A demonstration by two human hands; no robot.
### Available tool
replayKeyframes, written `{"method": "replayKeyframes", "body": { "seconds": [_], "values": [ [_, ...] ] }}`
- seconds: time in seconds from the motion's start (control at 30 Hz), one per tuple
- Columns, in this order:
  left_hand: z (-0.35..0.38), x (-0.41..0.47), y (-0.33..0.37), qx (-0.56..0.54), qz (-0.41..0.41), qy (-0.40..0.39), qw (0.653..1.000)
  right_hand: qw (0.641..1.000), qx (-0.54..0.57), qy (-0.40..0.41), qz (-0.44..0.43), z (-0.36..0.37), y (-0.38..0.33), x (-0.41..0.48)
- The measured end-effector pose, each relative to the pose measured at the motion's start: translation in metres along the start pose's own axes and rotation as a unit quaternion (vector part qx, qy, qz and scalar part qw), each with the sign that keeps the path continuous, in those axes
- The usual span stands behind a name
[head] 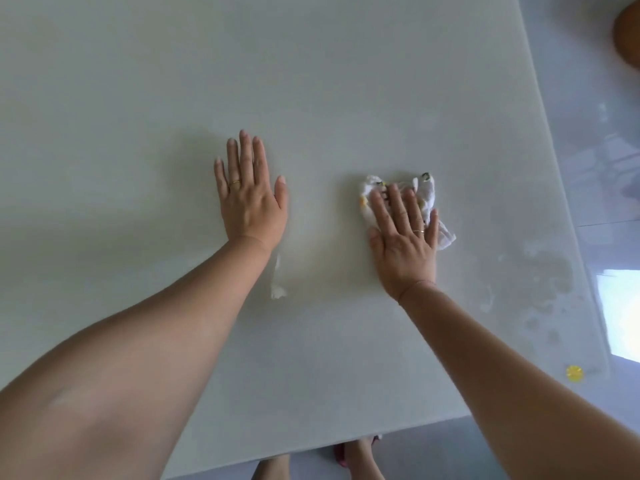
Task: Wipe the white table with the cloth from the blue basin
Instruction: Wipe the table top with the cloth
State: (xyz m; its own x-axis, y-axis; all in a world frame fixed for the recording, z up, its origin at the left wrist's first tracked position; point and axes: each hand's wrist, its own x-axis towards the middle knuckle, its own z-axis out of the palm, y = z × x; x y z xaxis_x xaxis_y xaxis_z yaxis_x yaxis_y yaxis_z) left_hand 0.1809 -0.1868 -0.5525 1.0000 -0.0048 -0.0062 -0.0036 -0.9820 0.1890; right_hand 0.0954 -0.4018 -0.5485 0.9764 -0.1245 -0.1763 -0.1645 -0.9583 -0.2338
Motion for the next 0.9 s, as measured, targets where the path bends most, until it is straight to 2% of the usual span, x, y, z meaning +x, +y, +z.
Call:
{"method": "replayKeyframes", "body": {
  "seconds": [0.07,0.1,0.17,0.23,0.3,0.33,0.4,0.5,0.53,0.57,0.63,0.7,0.73,0.8,0.9],
  "values": [
    [-0.003,-0.034,0.011,-0.024,0.009,0.015,1.000,0.998,0.023,0.009,0.058,0.011,-0.026,-0.017],
    [-0.003,-0.060,0.018,-0.038,0.020,0.016,0.999,0.999,0.021,0.004,0.042,0.015,-0.038,-0.029],
    [0.000,-0.115,0.032,-0.046,0.042,0.000,0.998,0.998,-0.011,-0.019,-0.063,0.022,-0.044,-0.055],
    [0.005,-0.154,0.040,-0.041,0.047,-0.029,0.998,0.982,-0.047,-0.030,-0.180,0.018,-0.021,-0.062],
    [0.010,-0.167,0.042,-0.033,0.035,-0.045,0.998,0.970,-0.078,-0.031,-0.228,0.009,0.007,-0.055],
    [0.012,-0.167,0.042,-0.029,0.029,-0.047,0.998,0.972,-0.083,-0.029,-0.217,0.005,0.018,-0.051],
    [0.013,-0.165,0.042,-0.027,0.024,-0.043,0.998,0.989,-0.052,-0.027,-0.139,0.000,0.026,-0.046],
    [0.013,-0.167,0.043,-0.034,0.024,-0.036,0.998,1.000,0.021,-0.009,0.012,0.010,-0.003,-0.062],
    [0.013,-0.167,0.043,-0.034,0.026,-0.033,0.999,0.999,0.028,-0.012,0.026,0.014,-0.017,-0.073],
    [0.013,-0.167,0.043,-0.032,0.027,-0.032,0.999,1.000,0.021,-0.019,0.005,0.018,-0.027,-0.086],
    [0.013,-0.166,0.042,-0.029,0.025,-0.034,0.999,0.992,-0.021,-0.040,-0.115,0.022,-0.023,-0.111],
    [0.012,-0.167,0.042,-0.030,0.023,-0.033,0.999,0.971,-0.051,-0.050,-0.229,0.015,0.009,-0.111],
    [0.012,-0.167,0.042,-0.033,0.022,-0.032,0.999,0.967,-0.059,-0.046,-0.245,0.010,0.027,-0.108],
    [0.012,-0.167,0.043,-0.041,0.021,-0.024,0.999,0.981,-0.054,-0.037,-0.185,0.000,0.054,-0.101],
    [0.013,-0.168,0.044,-0.043,0.015,-0.021,0.999,0.999,0.002,-0.040,-0.024,-0.003,0.048,-0.107]
  ]
}}
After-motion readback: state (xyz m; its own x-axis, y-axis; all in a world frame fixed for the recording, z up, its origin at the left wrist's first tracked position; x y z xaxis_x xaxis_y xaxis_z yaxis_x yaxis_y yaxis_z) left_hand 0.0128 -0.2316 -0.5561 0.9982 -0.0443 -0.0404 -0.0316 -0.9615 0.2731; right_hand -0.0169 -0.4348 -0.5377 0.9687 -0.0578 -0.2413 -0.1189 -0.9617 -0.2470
